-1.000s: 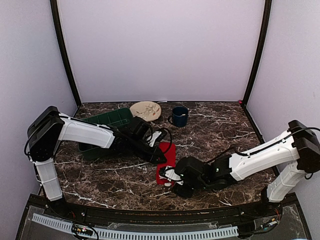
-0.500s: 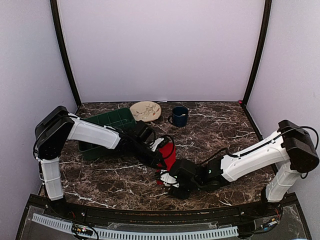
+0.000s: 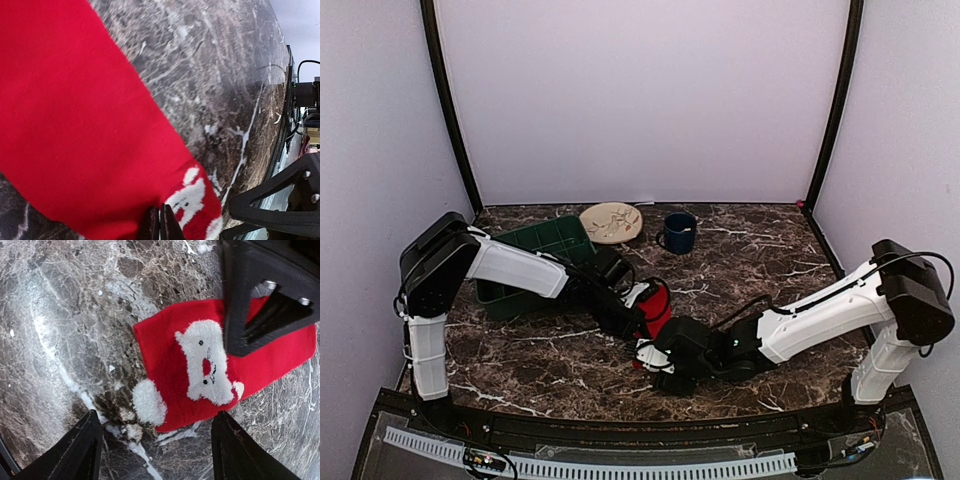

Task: Roll the socks
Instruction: Roll the sock at the center of the board.

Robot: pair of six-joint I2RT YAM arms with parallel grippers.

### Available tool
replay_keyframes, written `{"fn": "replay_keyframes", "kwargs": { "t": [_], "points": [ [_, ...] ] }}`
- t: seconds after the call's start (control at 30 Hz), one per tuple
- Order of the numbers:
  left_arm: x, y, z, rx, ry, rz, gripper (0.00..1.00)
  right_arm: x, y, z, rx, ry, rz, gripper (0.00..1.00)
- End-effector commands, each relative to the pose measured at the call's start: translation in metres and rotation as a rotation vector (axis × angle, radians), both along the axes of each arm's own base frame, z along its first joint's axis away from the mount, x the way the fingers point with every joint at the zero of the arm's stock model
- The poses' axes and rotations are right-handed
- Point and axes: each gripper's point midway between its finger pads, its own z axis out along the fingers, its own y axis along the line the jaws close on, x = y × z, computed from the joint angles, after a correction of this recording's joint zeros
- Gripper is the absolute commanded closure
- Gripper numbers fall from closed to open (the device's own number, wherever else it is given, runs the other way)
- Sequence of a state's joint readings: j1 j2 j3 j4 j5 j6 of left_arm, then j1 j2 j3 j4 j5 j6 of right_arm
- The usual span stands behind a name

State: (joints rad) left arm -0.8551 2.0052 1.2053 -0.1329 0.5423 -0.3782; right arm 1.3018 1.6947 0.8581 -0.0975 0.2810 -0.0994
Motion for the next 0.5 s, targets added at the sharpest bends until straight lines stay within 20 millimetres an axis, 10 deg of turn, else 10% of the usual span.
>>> {"fn": "replay_keyframes", "kwargs": {
  "t": [0.0, 0.47],
  "points": [
    [-0.003, 0.007, -0.006, 0.038, 0.039, 0.004, 0.97, 0.012, 0.01, 0.005, 0.026, -0.034, 0.001, 0.31],
    [-0.009, 0.012, -0.02, 0.07, 0.077, 0.009, 0.98, 0.021, 0.005, -0.007, -0.018, -0.011, 0.036, 0.41]
  ]
}}
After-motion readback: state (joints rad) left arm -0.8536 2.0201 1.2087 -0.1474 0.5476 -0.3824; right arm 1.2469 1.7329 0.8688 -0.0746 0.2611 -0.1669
